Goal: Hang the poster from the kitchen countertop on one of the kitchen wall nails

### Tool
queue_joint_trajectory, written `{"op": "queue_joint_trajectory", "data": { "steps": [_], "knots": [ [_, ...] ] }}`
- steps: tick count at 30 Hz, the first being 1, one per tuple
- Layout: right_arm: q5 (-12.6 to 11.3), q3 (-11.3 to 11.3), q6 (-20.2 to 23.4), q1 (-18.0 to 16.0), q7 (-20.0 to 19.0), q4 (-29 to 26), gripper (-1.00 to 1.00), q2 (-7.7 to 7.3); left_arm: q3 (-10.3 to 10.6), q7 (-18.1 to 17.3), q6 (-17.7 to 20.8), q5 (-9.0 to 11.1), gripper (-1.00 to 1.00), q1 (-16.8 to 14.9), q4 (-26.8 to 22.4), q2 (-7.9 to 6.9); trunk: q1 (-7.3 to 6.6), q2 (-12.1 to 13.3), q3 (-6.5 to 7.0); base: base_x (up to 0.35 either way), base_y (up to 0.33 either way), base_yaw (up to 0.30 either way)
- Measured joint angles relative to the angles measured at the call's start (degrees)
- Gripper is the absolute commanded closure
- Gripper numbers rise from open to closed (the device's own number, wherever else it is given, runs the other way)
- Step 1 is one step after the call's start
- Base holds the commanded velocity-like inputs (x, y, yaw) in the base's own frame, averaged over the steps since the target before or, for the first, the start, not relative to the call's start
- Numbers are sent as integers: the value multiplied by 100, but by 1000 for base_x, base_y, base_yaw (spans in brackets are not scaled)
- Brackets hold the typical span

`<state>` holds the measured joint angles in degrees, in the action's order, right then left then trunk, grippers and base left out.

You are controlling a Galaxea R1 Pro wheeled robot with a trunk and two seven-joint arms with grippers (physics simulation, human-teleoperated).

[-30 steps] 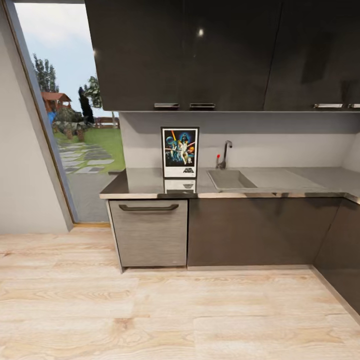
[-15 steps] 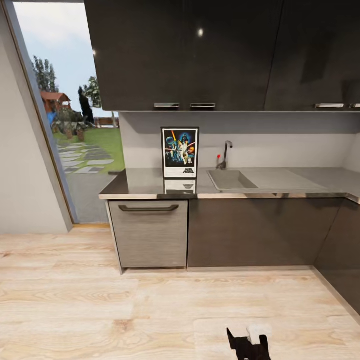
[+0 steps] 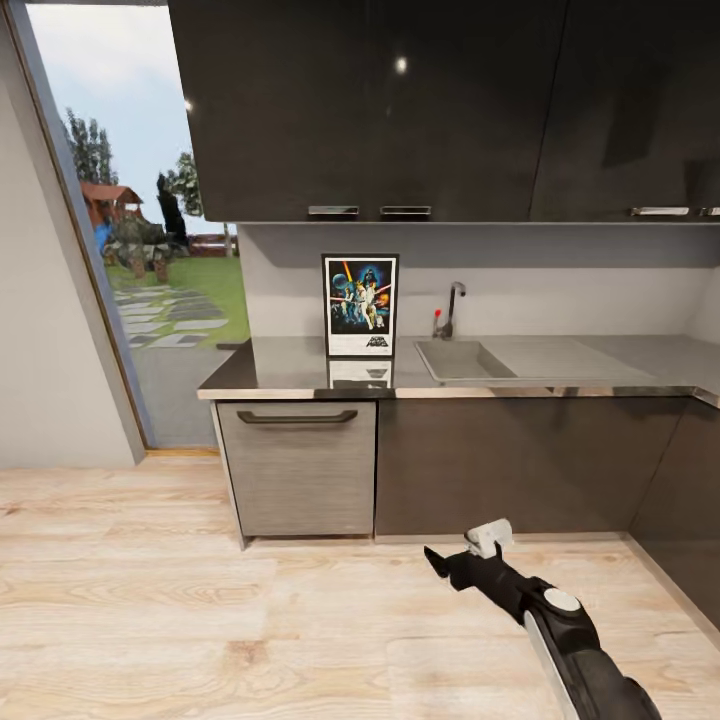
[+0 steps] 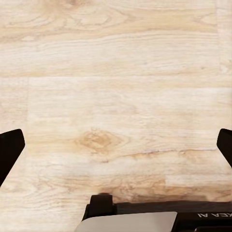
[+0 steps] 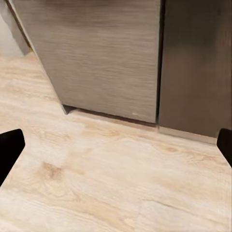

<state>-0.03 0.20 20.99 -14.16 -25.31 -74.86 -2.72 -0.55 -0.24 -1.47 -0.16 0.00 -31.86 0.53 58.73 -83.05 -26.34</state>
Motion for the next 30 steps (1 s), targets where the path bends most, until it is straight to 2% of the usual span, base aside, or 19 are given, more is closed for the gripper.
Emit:
{"op": "queue_joint_trajectory", "data": {
  "steps": [2, 6, 10, 11, 16, 17, 20, 23, 30],
  "knots": [
    [5, -20, 588, -579, -642, -95, -100, -114, 0, 0, 0, 0, -100, 0, 0, -1, 0, 0, 0, 0, 0, 0],
    [13, -74, 1117, -1153, -1300, -107, -100, -268, -1, 0, 0, 1, -100, 0, -1, -2, 0, 0, -1, 0, 0, 0],
    [11, -230, 1709, -1958, -2260, 70, -100, -480, -1, 0, 0, 6, -100, 0, -7, -2, 0, 0, -1, 20, 0, 0],
    [8, -288, 1823, -2194, -2664, 184, -100, -604, -1, 0, 0, 7, -100, 1, -8, -2, -1, 0, 0, 48, 0, 0],
    [11, -379, 1962, -2731, -3725, 632, -100, -1003, -1, 2, 1, 9, -100, 1, -10, -21, 0, 0, -1, 33, 0, 0],
    [4, -402, 1979, -2935, -4215, 881, -100, -1180, -2, 5, 1, 12, -100, 1, -10, -50, 0, 0, -1, 11, 0, 0],
    [-2, -438, 1981, -3076, -4595, 1047, -100, -1311, -2, 7, 1, 14, -100, 0, -10, -73, 0, 0, -1, 17, 0, 0],
    [-11, -550, 1980, -3131, -4751, 1125, -100, -1361, -3, 7, 1, 15, -100, 1, -14, -91, -2, -1, -1, 141, 0, 0],
    [-27, -674, 1979, -3164, -4854, 1179, -100, -1386, -4, 8, 7, 16, -100, 0, -18, -105, -3, -1, -1, 290, 0, 0]
  ]
}}
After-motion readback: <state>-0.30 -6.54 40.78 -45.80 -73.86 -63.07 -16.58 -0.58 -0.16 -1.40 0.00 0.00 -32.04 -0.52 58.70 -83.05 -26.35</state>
